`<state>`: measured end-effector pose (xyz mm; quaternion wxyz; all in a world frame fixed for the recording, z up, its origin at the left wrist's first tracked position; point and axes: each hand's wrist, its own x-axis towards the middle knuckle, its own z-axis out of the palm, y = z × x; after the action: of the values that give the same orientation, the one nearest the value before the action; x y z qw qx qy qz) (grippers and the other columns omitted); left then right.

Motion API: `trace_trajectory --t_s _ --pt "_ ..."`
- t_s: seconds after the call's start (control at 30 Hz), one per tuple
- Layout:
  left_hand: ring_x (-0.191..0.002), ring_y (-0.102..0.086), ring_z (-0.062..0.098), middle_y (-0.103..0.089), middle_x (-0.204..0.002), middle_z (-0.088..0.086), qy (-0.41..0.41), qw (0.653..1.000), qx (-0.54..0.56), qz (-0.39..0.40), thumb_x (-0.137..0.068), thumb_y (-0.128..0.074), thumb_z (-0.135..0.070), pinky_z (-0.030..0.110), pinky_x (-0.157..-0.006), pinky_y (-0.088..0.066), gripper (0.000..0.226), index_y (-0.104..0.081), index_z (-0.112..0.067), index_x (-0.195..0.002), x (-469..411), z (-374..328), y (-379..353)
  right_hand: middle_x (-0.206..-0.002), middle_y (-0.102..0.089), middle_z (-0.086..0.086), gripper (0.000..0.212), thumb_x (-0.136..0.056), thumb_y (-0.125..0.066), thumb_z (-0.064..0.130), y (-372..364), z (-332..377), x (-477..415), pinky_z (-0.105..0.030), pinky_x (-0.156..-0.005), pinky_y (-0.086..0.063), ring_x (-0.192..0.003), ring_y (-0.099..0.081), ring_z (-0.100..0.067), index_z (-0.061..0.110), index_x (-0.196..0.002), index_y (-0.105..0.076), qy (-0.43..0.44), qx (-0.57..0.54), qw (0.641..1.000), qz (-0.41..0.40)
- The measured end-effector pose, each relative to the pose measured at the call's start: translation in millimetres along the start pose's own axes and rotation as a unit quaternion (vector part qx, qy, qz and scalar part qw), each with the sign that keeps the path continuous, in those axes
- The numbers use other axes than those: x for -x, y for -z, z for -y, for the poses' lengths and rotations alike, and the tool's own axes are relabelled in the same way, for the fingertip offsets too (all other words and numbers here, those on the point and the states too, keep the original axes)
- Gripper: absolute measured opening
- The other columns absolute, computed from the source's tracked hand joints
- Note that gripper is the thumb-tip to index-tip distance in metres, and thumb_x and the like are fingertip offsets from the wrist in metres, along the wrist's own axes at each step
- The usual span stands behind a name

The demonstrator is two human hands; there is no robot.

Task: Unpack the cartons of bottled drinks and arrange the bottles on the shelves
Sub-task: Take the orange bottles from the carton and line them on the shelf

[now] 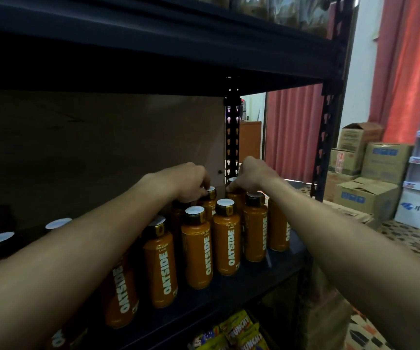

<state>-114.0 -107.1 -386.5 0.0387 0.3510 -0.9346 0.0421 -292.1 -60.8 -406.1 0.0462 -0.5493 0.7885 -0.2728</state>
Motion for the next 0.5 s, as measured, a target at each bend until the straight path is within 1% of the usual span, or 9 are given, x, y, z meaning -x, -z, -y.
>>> trace_trajectory --t_s 0.07,0.23,0.3,0.33,0.37,0.4,0.43,0.47,0.5 --pt "-0.109 -0.061 0.019 -0.064 -0.122 0.003 -0.002 1.0 0.003 0.001 -0.099 -0.054 -0.028 0.037 -0.092 -0.054 0.029 -0.065 -0.022 -0.125 -1 0 1 -0.083 -0.065 -0.004 0.036 -0.078 -0.087 0.033 -2 0 1 -0.046 -0.084 -0.058 -0.088 -0.067 -0.027 0.013 -0.078 -0.057 -0.004 0.013 1.0 0.011" --pt "-0.108 -0.061 0.02 -0.065 -0.12 0.003 -0.002 1.0 0.007 0.006 -0.099 -0.055 -0.028 0.037 -0.092 -0.053 0.028 -0.066 -0.021 -0.124 -3 0 0 -0.083 -0.064 -0.004 0.038 -0.075 -0.088 0.033 -3 1 3 -0.046 -0.085 -0.058 -0.089 -0.067 -0.027 0.014 -0.078 -0.056 -0.013 0.017 0.999 0.024" --pt "-0.109 -0.061 0.02 -0.064 -0.122 0.003 -0.001 1.0 0.013 0.003 -0.098 -0.056 -0.028 0.037 -0.092 -0.053 0.028 -0.065 -0.021 -0.124 -5 1 -1 -0.083 -0.065 -0.005 0.041 -0.073 -0.09 0.035 1 0 3 -0.042 -0.079 -0.058 -0.084 -0.066 -0.025 0.013 -0.078 -0.055 -0.02 0.01 0.999 0.029" --pt "-0.11 -0.06 0.019 -0.064 -0.122 0.002 0.002 1.0 0.018 0.006 -0.098 -0.057 -0.028 0.036 -0.092 -0.053 0.028 -0.064 -0.02 -0.124 -6 1 -1 -0.08 -0.064 -0.005 0.041 -0.074 -0.089 0.035 4 0 3 -0.037 -0.07 -0.056 -0.078 -0.064 -0.022 0.012 -0.076 -0.055 -0.022 0.001 0.999 0.033" --pt "-0.11 -0.06 0.019 -0.063 -0.122 0.002 0.005 1.0 0.021 0.01 -0.097 -0.059 -0.028 0.035 -0.092 -0.053 0.029 -0.063 -0.02 -0.124 -8 1 -2 -0.076 -0.062 -0.004 0.04 -0.078 -0.086 0.036 9 0 3 -0.032 -0.061 -0.05 -0.07 -0.06 -0.018 0.011 -0.074 -0.055 -0.022 -0.011 0.999 0.034" --pt "-0.11 -0.06 0.018 -0.063 -0.121 0.002 0.008 1.0 0.022 0.013 -0.096 -0.061 -0.029 0.035 -0.092 -0.053 0.029 -0.062 -0.019 -0.124 -9 0 -2 -0.072 -0.06 -0.003 0.039 -0.082 -0.082 0.037 14 0 3 -0.028 -0.056 -0.043 -0.063 -0.056 -0.016 0.01 -0.072 -0.055 -0.025 -0.022 0.999 0.033" --pt "-0.109 -0.06 0.018 -0.063 -0.12 0.002 0.011 1.0 0.021 0.015 -0.095 -0.063 -0.03 0.034 -0.091 -0.053 0.03 -0.062 -0.018 -0.122 -10 0 -3 -0.071 -0.058 -0.003 0.039 -0.087 -0.078 0.038 19 0 2 -0.027 -0.054 -0.039 -0.061 -0.053 -0.015 0.01 -0.072 -0.055 -0.023 -0.029 0.999 0.026" --pt "-0.108 -0.06 0.018 -0.063 -0.119 0.002 0.016 1.0 0.019 0.015 -0.093 -0.065 -0.031 0.033 -0.09 -0.053 0.031 -0.061 -0.018 -0.121 -12 0 -4 -0.074 -0.059 -0.004 0.038 -0.091 -0.074 0.038 23 0 1 -0.027 -0.055 -0.039 -0.063 -0.054 -0.016 0.008 -0.075 -0.056 -0.017 -0.029 0.999 0.016" --pt "-0.108 -0.06 0.018 -0.062 -0.119 0.002 0.018 1.0 0.017 0.012 -0.092 -0.067 -0.031 0.032 -0.089 -0.052 0.033 -0.06 -0.017 -0.122 -14 1 -4 -0.081 -0.062 -0.005 0.034 -0.094 -0.071 0.036 27 -2 -1 -0.028 -0.059 -0.042 -0.069 -0.057 -0.019 0.006 -0.082 -0.059 -0.006 -0.024 1.0 0.005"
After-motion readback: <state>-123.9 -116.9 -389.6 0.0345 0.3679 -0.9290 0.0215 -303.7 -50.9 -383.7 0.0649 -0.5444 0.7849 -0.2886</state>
